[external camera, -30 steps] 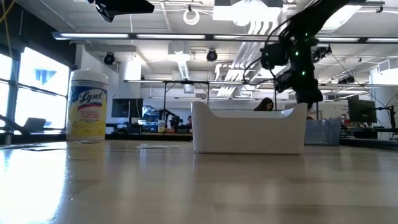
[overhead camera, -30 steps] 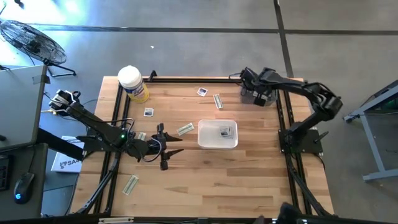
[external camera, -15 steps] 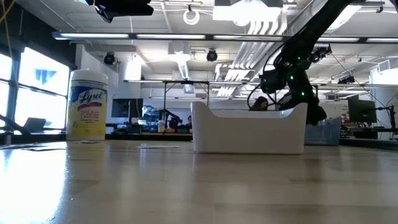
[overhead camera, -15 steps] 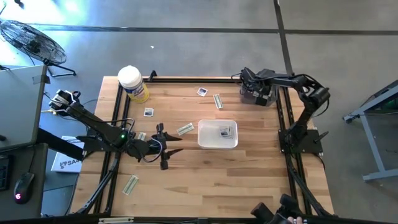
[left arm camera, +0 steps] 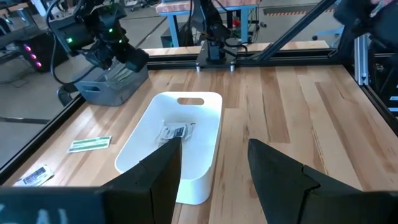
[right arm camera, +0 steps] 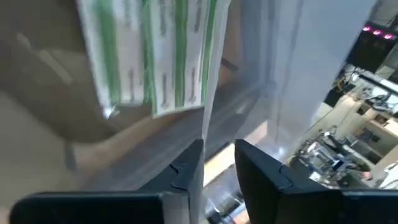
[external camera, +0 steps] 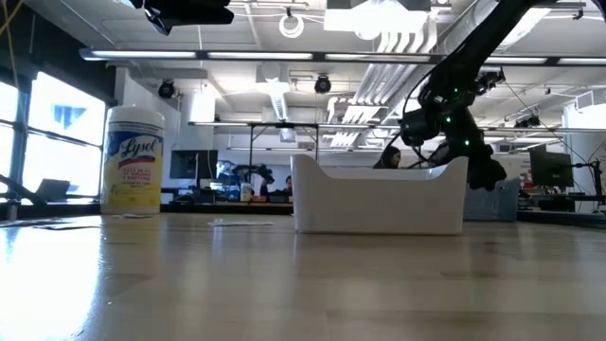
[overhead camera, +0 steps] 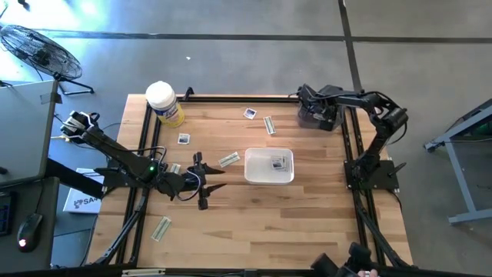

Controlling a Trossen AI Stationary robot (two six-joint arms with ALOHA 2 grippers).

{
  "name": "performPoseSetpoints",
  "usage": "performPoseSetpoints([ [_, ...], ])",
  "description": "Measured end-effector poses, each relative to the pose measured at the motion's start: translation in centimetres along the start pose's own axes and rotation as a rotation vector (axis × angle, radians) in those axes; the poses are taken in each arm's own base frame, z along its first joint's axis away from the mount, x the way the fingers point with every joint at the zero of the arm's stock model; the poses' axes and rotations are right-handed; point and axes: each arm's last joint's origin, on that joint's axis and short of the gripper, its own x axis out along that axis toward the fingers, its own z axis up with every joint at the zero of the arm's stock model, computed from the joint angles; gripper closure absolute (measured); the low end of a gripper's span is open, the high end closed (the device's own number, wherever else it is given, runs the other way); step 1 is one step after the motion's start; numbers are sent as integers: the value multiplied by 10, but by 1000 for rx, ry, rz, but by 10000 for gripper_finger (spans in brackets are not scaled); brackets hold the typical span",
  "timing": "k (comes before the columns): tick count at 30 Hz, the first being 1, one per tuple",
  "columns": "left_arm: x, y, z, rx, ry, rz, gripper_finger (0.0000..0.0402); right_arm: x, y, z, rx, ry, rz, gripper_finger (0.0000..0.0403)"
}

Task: Pick & Place First Aid Supplies
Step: Put the green bandage into the black bin

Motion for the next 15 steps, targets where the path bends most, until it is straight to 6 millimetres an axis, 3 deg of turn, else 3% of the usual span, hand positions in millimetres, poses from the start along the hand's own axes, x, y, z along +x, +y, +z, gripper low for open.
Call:
performPoseSetpoints([
  [9, 0, 0, -1, 0, 6, 3, 221, -57, 5, -27, -16, -127, -114, 308],
  [15, 4, 10, -17, -41, 147, 60, 221, -108, 22, -49, 91, -454, 63, 308],
])
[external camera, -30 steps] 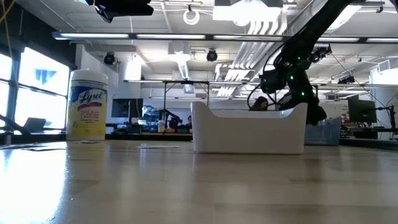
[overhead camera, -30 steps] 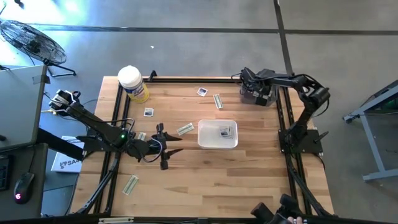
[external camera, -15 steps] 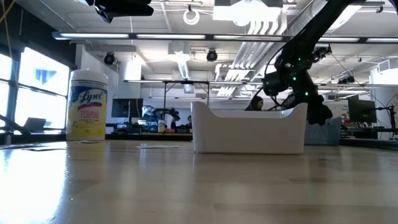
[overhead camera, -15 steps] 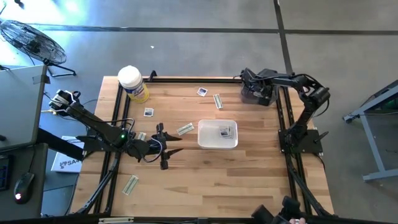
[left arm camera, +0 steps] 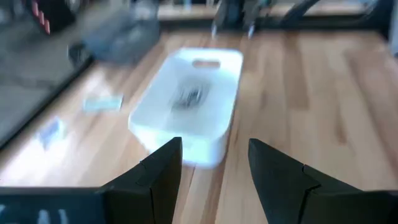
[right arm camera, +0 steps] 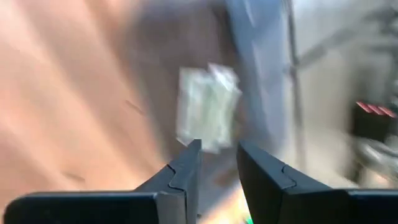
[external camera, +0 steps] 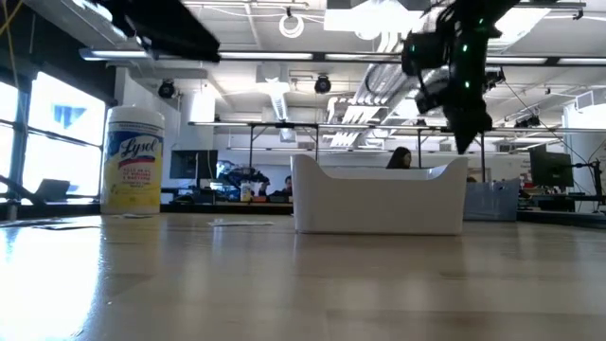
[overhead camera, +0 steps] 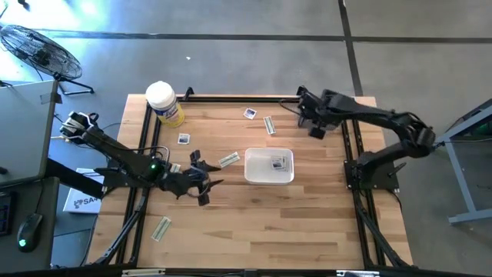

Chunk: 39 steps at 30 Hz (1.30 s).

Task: Pick & Place First Aid Supplies
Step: Put the green bandage into the black bin

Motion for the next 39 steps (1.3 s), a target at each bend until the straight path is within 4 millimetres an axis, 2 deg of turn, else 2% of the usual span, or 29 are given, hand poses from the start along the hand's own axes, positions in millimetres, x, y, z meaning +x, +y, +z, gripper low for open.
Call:
performPoseSetpoints([
  [9, 24, 37, -51, -63, 170, 113, 221, -69, 41, 14, 57, -509, 255, 308],
  [13, 32, 53, -69, -119, 162, 169, 221, -89, 60, 21, 15, -657, 293, 308],
  [19, 50, 75, -83, -216, 95, 208, 221, -111, 81, 27, -11, -823, 338, 308],
  [24, 72, 85, -98, -244, 148, 230, 221, -124, 92, 27, -8, -897, 382, 308],
  [30, 96, 88, -118, -267, 224, 253, 221, -129, 99, 25, -9, -911, 404, 309],
  [39, 105, 85, -128, -284, 302, 210, 228, -130, 101, 24, -14, -913, 400, 309],
])
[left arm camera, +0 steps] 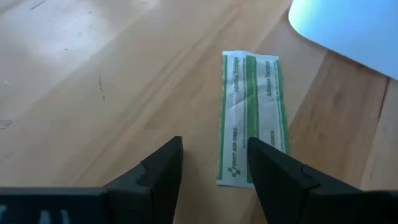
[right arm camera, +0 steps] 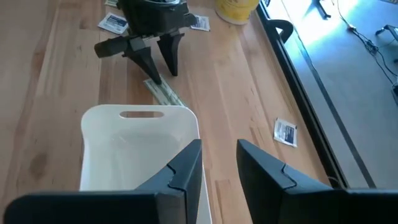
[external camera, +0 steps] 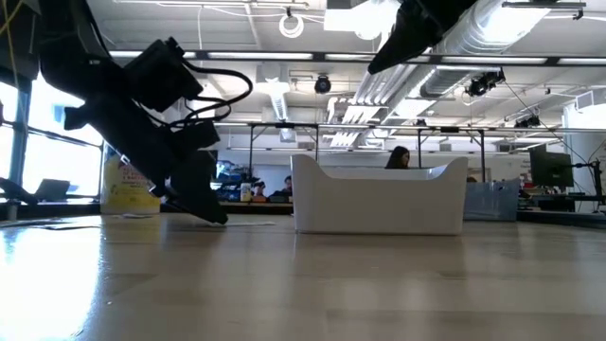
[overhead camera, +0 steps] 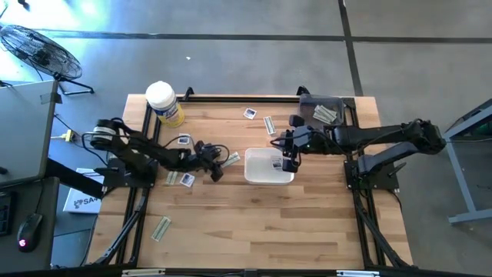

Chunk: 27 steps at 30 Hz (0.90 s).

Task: Pick & Place First Aid Supplies
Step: Put the green bandage into the black bin

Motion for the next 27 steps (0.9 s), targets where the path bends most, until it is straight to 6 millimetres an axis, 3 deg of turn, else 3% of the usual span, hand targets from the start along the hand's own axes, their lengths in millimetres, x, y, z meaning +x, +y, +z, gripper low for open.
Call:
performPoseSetpoints([
  [8, -1, 5, -9, 41, 102, 41, 323, 0, 1, 0, -2, -3, 13, 308],
  [13, 0, 5, -9, 55, 90, 43, 390, -2, 21, 7, -86, -71, 86, 308],
  [20, -7, 4, -3, 74, 61, 24, 398, 16, 51, 12, -160, -129, 131, 308],
  [27, -35, -5, 16, 111, -25, -127, 400, 44, 73, 9, -281, -132, 110, 308],
])
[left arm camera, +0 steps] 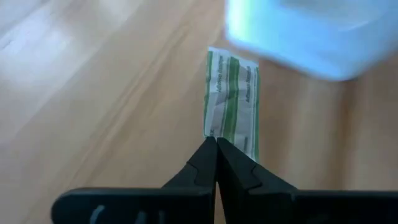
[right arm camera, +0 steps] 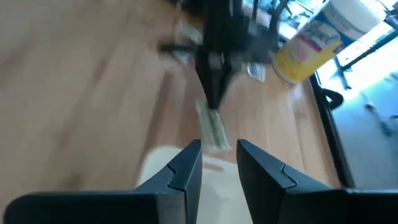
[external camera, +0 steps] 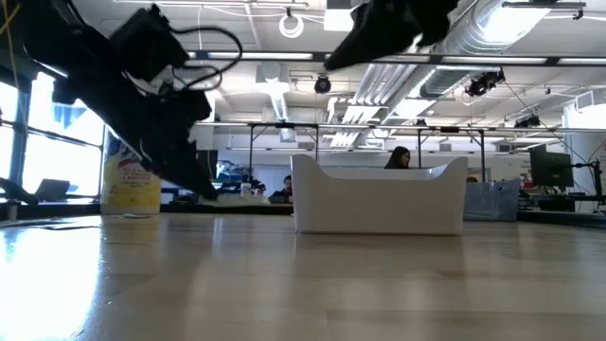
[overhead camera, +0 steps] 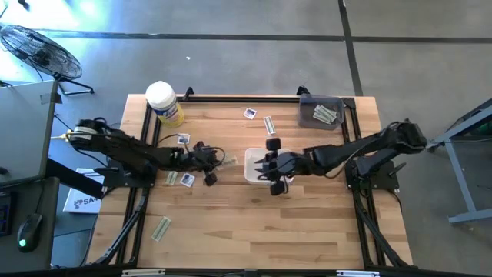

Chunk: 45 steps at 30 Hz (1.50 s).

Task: Pick & Place First Aid Supplies
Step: Put the green bandage into the black bin

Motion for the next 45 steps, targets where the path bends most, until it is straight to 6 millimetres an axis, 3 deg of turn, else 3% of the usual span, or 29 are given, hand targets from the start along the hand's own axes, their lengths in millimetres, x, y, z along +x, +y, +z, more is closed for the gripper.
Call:
performPoseSetpoints([
  [5, -23, -18, 11, 64, -89, -180, 401, 24, 29, 1, -201, -16, -25, 308],
  [11, -43, -29, 18, 68, -156, -284, 401, 46, 61, 19, -420, -17, -47, 307],
  [16, -54, -29, 26, 1, -181, -392, 401, 59, 83, 29, -598, 36, -67, 271],
  [21, -55, -32, 29, -4, -194, -466, 401, 68, 94, 30, -735, 92, -159, 223],
  [26, -57, -34, 30, -19, -202, -507, 401, 71, 96, 28, -783, 113, -177, 213],
  [31, -58, -35, 32, -20, -212, -535, 401, 73, 91, 33, -744, 57, -197, 252],
  [41, -58, -36, 33, -23, -212, -581, 400, 77, 82, 34, -705, 41, -207, 387],
  [45, -57, -35, 34, -44, -238, -517, 391, 77, 82, 35, -627, 23, -201, 394],
])
